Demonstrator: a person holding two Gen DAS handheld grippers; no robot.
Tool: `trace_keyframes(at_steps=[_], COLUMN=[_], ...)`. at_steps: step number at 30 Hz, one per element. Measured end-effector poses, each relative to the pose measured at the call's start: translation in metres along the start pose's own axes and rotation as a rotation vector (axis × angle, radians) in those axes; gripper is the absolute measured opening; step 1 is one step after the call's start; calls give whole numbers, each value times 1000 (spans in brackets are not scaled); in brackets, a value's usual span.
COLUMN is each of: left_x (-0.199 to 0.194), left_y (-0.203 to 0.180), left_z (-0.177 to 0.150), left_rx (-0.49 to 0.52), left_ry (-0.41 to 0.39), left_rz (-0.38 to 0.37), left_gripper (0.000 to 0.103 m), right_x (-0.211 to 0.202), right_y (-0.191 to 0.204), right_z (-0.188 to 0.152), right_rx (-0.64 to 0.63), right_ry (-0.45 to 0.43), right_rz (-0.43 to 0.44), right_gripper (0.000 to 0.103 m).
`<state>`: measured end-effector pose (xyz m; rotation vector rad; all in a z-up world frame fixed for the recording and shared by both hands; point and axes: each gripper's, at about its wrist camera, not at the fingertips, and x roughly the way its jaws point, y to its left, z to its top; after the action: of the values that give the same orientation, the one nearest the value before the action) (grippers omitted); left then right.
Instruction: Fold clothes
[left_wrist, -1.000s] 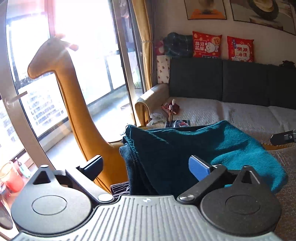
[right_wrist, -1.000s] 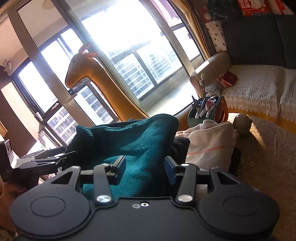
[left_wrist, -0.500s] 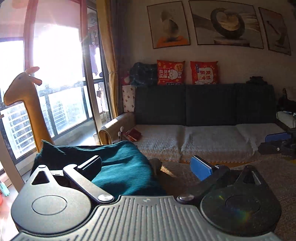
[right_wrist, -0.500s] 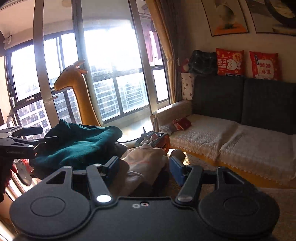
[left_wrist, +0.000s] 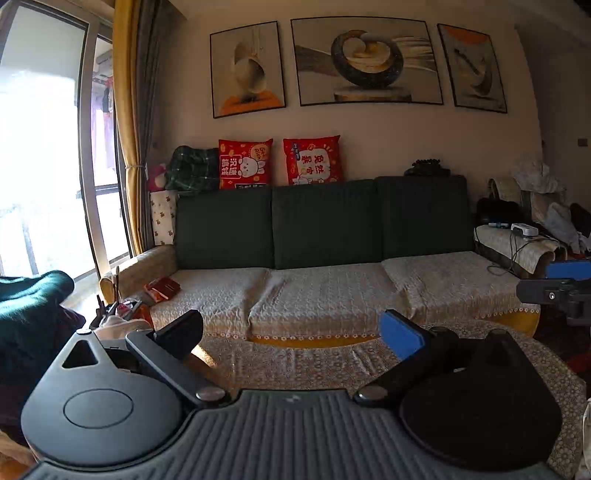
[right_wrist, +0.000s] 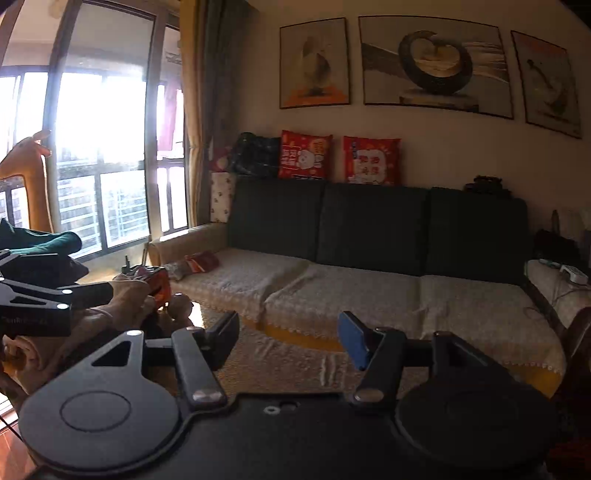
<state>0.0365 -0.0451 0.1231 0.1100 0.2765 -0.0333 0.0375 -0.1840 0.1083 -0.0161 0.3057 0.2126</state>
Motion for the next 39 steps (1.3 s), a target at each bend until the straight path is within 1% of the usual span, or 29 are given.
trace_keyframes(at_steps=[2,4,10,12,17,21,25,28,32,39], left_x=[-4,-7,-14,-16,-22,-22,-19,-19,-17,-14], left_y=[-12,-26,-56,-62,-64,-52,-39,-32,-27,-23], left_z=[-11,-18,-38,-45,-63,-65,-56,-46,-36,-34], left_rx=[3,11,51,61,46,0,-57,-51,-36,-48], left_ry=[-21,-32,-61,-70,-49,-24,-6,-20,-28,-20], left_rz=[6,9,1,13,9,6,1,7,9,-3], left_gripper=[103,103,103,103,103,103,103,103,103,103], right_x=[-4,-8,-17,-20,-28,-35,-40,-41,-39,-33], right_y=[-16,-28,-37,-38,-44,-51,-48,-42,-35,-32], right_z=[-15,-27,-56,-65,-81,-80,-67,-59,-58,-63], right_rx=[14,22,15,26,72,108,79,55,40,46], right_ry=[-8,-20,-51,-60,-77,-86,-114,-127,-129,-112], right_rz=[-62,-106,-172,-189,-237,-236,-234,-226,-213,-211], right_gripper=[103,103,103,103,103,103,103,103,103,103])
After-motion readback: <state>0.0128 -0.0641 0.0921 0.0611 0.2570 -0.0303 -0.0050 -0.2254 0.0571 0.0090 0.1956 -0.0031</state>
